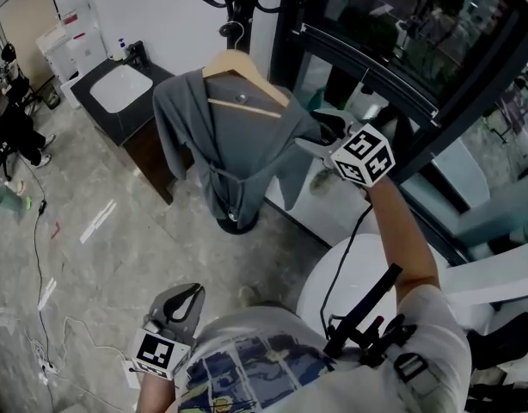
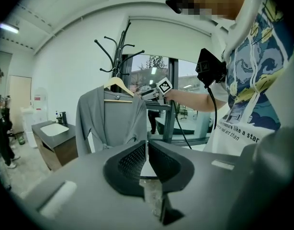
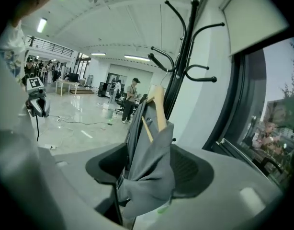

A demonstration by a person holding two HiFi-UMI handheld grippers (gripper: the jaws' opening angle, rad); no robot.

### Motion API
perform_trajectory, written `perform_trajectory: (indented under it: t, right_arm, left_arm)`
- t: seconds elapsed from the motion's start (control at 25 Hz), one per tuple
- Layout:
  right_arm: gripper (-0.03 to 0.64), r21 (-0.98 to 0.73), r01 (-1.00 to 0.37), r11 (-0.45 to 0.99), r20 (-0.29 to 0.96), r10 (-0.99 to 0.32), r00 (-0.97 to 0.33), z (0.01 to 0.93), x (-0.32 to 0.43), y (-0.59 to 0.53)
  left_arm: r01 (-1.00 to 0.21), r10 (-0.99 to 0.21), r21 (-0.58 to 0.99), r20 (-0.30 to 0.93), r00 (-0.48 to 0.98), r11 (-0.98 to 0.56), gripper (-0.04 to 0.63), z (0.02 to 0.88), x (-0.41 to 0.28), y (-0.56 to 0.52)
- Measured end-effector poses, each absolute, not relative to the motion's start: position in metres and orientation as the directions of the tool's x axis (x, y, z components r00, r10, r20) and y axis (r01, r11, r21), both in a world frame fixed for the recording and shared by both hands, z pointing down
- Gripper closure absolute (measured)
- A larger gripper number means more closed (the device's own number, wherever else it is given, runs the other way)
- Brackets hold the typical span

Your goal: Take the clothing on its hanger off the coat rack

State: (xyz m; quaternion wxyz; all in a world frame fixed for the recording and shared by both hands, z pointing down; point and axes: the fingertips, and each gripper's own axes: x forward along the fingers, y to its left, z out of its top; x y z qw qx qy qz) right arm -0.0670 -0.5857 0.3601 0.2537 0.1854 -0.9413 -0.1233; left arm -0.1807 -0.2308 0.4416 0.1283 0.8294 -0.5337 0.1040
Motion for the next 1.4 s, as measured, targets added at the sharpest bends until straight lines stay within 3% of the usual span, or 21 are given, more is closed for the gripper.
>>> perform_trajectory:
  t: [0.48, 0.6, 0.72, 1.4]
  right_arm:
    - [0.325, 0.030, -0.057, 0.998, 0.526, -0.065, -0.848, 0.381, -0.135, -0.631]
    - [0.380, 0.025, -0.023, 0.999, 0.514, -0.033, -0.857, 0.376, -0.147, -0.630]
    - [0.588, 0.060, -0.024, 0.998, 0.508, -0.051, -0.860, 0.373, -0.151, -0.631]
    - [0.603, 0.129, -0.171, 0.977, 0.504, -0.213, -0.837, 0.345, -0.136, -0.604]
  left_arm:
    - [-0.917, -0.854, 0.100, 0.338, 0.396, -0.386, 0.572, 0.441, -0.178, -0.269]
    - [-0.920, -0.855, 0.104, 0.343, 0.390, -0.378, 0.572, 0.443, -0.180, -0.269]
    - [-0.925, -0.860, 0.102, 0.341, 0.379, -0.367, 0.574, 0.448, -0.185, -0.265]
    - [-0.923, -0.867, 0.111, 0.316, 0.385, -0.370, 0.575, 0.449, -0.212, -0.208]
